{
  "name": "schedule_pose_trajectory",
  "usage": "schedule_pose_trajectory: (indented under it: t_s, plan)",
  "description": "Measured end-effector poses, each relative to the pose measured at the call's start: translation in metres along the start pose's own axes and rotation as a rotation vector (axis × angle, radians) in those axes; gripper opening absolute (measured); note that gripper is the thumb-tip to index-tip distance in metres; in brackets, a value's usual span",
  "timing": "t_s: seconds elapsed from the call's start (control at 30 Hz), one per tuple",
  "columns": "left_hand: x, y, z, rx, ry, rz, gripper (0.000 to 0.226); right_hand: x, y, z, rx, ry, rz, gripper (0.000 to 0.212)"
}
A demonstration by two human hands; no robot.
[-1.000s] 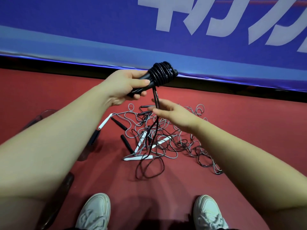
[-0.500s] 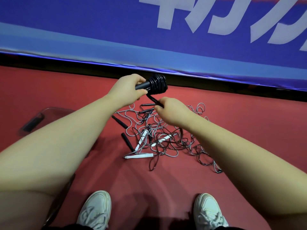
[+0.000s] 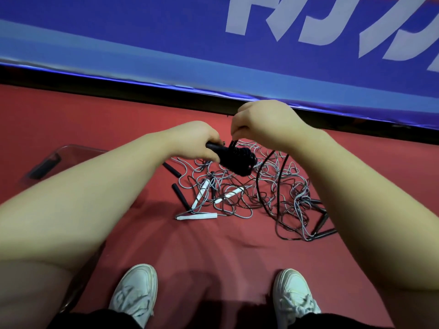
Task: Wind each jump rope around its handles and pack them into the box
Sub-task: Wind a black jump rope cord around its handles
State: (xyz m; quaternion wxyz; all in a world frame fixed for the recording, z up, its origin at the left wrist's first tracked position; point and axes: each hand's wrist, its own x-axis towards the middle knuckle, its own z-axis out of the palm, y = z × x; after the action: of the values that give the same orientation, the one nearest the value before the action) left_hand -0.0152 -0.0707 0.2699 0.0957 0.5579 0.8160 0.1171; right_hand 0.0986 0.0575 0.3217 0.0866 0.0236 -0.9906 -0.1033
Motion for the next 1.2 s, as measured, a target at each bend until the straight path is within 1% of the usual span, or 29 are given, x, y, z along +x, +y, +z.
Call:
schedule_pose_trajectory:
  t_s: [0.13,0.23,0.33,0.43,0.5,0.53,0.57,0.63,0.7,0.77,0.83,0.87,0.93,0.97,1.0,1.07,1.13,1.2]
  plan:
    - [-0.004,0.009,-0.004,-0.060,-0.158,0.102,0.023,-0.007,0.016,0.006,0.292,-0.075,-0.083,0.017]
    - [-0.010,0.015,-0.007,-0.177,-0.202,0.140,0.019,-0.013,0.027,0.015,0.572,-0.130,-0.020,0.016]
    - [-0.014,0.020,-0.015,-0.316,-0.188,0.142,0.016,-0.022,0.035,0.024,0.820,-0.118,0.089,0.004]
    - [-0.017,0.024,-0.023,-0.432,-0.111,0.129,0.015,-0.028,0.037,0.033,1.057,-0.056,0.164,0.016]
    - [-0.018,0.026,-0.027,-0.515,-0.047,0.124,0.013,-0.031,0.038,0.038,1.186,-0.006,0.247,0.027]
    - [-0.018,0.028,-0.027,-0.570,-0.010,0.120,0.011,-0.032,0.039,0.042,1.210,0.019,0.314,0.032]
    - [-0.017,0.030,-0.028,-0.635,0.026,0.113,0.009,-0.032,0.038,0.046,1.178,0.048,0.376,0.037]
    - [-0.014,0.034,-0.027,-0.830,0.064,0.080,0.010,-0.027,0.033,0.051,1.077,0.117,0.392,0.037]
    - [-0.011,0.033,-0.026,-1.110,0.022,0.034,0.008,-0.019,0.026,0.054,1.107,0.175,0.371,0.036]
    - [-0.009,0.027,-0.025,-1.308,-0.040,0.013,0.017,-0.014,0.019,0.057,1.137,0.233,0.409,0.038]
    - [-0.010,0.025,-0.023,-1.407,-0.051,0.009,0.017,-0.011,0.014,0.061,1.168,0.319,0.426,0.041]
    - [-0.010,0.025,-0.022,-1.451,-0.025,0.002,0.015,-0.010,0.012,0.063,1.120,0.360,0.426,0.041]
    - [-0.009,0.027,-0.022,-1.522,0.065,-0.047,0.011,-0.008,0.006,0.064,1.025,0.405,0.450,0.036]
    - [-0.007,0.027,-0.022,-1.539,0.119,-0.087,0.014,-0.007,0.005,0.065,1.000,0.409,0.468,0.033]
    - [-0.006,0.027,-0.022,-1.553,0.167,-0.125,0.016,-0.006,0.005,0.067,0.971,0.387,0.478,0.030]
    - [-0.002,0.022,-0.020,-1.553,0.258,-0.214,0.014,-0.006,0.004,0.071,0.981,0.255,0.468,0.026]
    - [0.002,0.014,-0.012,-1.441,0.345,-0.304,0.014,-0.006,0.000,0.072,1.051,0.093,0.454,0.024]
    - [0.003,0.008,-0.005,-1.313,0.404,-0.363,0.014,-0.004,-0.005,0.068,1.042,-0.017,0.452,0.026]
